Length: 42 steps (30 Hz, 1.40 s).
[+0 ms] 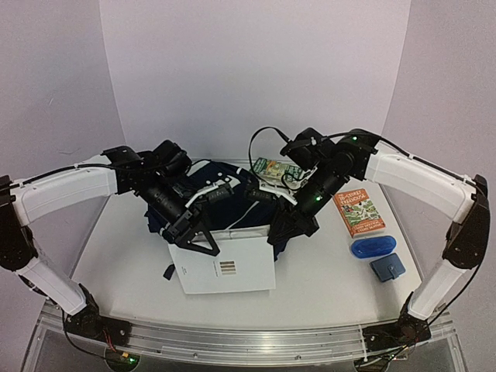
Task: Pack the student bag
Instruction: Pick up the book from the center of the board.
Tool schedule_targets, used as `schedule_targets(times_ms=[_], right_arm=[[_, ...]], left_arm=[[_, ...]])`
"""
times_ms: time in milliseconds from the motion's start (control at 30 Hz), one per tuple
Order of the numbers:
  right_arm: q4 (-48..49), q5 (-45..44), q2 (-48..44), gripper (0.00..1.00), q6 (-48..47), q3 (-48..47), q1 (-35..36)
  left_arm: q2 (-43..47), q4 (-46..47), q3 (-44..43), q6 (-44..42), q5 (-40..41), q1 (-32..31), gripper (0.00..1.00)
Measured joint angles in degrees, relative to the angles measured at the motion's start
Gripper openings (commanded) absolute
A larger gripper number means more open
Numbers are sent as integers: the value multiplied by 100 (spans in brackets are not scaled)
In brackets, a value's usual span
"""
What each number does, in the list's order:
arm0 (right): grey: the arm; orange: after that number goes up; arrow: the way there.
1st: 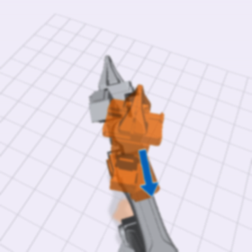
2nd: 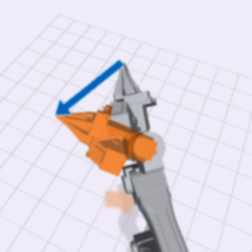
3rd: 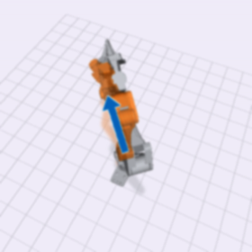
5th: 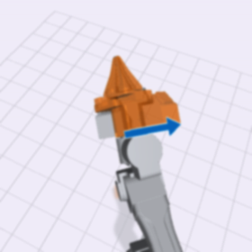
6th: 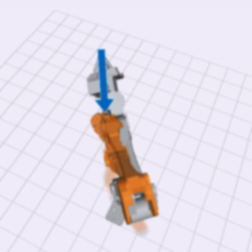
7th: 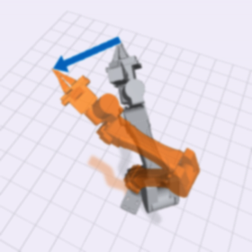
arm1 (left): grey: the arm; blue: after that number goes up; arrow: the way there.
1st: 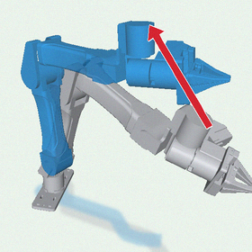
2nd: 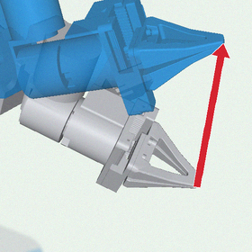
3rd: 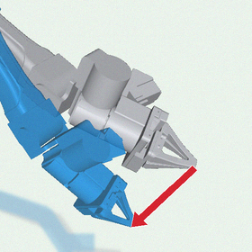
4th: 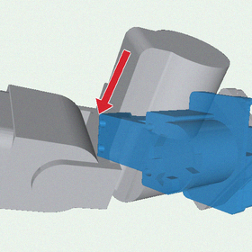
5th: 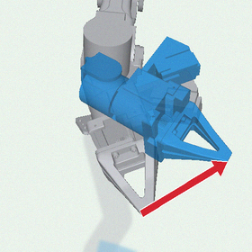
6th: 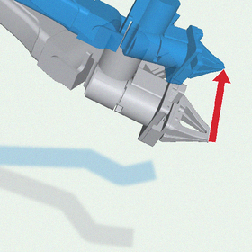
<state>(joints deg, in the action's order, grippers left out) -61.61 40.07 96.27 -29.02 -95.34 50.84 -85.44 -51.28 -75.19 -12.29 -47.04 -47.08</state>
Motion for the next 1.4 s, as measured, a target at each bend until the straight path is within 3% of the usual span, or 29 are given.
schedule_targets(times_ms=[100, 300, 467, 533, 600, 700, 733, 867, 1033, 1200, 1400], right_arm=[[-34, -10, 0, 0, -16, -48, 13], [-81, -10, -2, 0, -47, -80, 45], [-118, -19, -2, 5, -27, -186, 58], [-149, -49, 0, 29, 35, -309, 57], [-154, -104, 6, 61, 200, -508, 31], [-70, -2, 37, 91, 584, -1040, -212], [-17, 78, 35, 96, 761, -1151, -351], [609, 333, -68, 98, 1665, -1253, -1274], [1595, 251, -535, 98, 2745, -387, -2146], [2779, 686, -1003, 98, 3734, 885, -2217], [3988, 1495, -1012, 96, 4784, 1632, -2167]], left_arm=[[-35, -35, 36, 8, -4, -126, 75], [-32, 88, 214, -4, 83, -163, 43], [100, 403, 467, 25, 228, -213, 29], [222, 537, 521, 92, 284, -228, 24], [371, 701, 592, 232, 376, -208, 21], [537, 1056, 757, 589, 317, 28, 21], [590, 1218, 831, 785, 266, 182, 22], [831, 2116, 1160, 1674, 192, 810, 25], [899, 3528, 1201, 2981, 273, 1224, 26], [799, 5197, 1206, 4386, 278, 1344, 26], [384, 7204, 1265, 5843, 228, 1346, 26]])
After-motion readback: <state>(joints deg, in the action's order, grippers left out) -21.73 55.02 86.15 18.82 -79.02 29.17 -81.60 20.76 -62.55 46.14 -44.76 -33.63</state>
